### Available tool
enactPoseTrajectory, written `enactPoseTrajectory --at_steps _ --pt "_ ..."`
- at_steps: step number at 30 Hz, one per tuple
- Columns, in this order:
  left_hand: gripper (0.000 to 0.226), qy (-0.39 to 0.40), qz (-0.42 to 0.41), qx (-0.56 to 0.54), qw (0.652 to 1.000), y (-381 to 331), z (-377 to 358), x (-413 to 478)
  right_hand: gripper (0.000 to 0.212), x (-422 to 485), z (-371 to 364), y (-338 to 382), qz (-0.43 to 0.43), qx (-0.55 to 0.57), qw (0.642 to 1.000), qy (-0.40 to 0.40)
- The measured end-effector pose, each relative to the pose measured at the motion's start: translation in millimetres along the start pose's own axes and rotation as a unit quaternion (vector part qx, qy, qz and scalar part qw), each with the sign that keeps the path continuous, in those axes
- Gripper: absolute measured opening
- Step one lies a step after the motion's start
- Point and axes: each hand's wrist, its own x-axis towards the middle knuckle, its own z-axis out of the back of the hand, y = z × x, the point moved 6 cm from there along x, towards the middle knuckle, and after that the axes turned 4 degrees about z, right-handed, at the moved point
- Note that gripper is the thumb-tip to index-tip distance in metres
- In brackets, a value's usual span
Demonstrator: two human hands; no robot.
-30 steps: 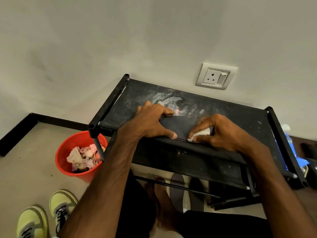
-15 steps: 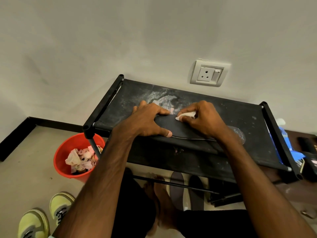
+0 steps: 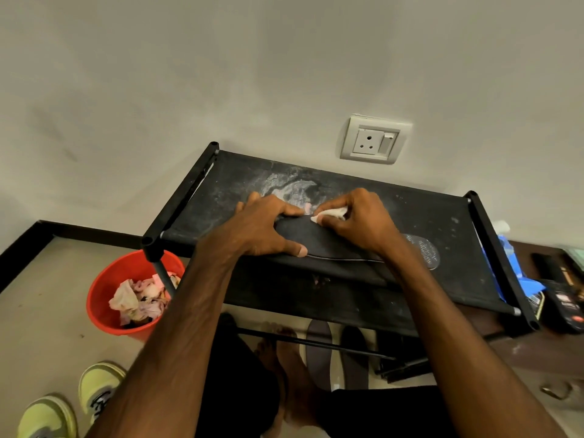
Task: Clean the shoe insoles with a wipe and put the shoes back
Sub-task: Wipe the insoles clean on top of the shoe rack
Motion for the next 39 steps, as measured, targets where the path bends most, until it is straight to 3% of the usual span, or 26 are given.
enactPoseTrajectory --at_steps 2,7,10,16,21,26,31,34,39 --pt "0.082 0.003 0.005 -0.010 1.000 0.4 -0.4 -1.0 0.013 -4.2 4.7 -7.3 0.011 0.007 1.000 0.010" --pt "0.082 -0.004 0.002 -0.014 1.000 -0.6 1.7 -1.6 0.014 -38.3 3.2 -2.2 0.084 0.097 0.983 0.134" --pt "0.082 -0.005 -0.001 -0.010 1.000 -2.3 1.5 -1.9 0.014 -41.9 9.2 -9.9 0.075 0.098 0.981 0.151" --pt "0.082 -0.003 -0.003 -0.013 1.000 -1.4 2.6 -4.9 0.013 -27.2 29.8 -43.6 -0.038 -0.020 0.997 -0.062" --pt "0.083 -0.019 -0.017 0.007 1.000 -5.6 8.0 -5.2 0.011 -47.8 51.2 -65.1 -0.039 0.082 0.978 -0.189" --pt "0.084 -0.043 -0.033 0.014 0.998 -19.7 5.3 -10.5 0.010 -66.4 63.3 -86.6 -0.063 0.174 0.953 -0.241" --pt "0.081 -0.084 -0.126 0.017 0.988 -83.9 -29.6 -6.9 0.015 -78.2 68.2 -102.6 -0.094 0.261 0.918 -0.285" --pt "0.080 -0.085 -0.173 0.048 0.980 -122.2 -56.0 3.7 0.015 -85.4 67.5 -108.3 -0.107 0.267 0.912 -0.293" --pt "0.077 -0.063 -0.177 0.107 0.976 -142.2 -76.2 26.7 0.013 -96.1 71.0 -114.4 -0.112 0.244 0.919 -0.290"
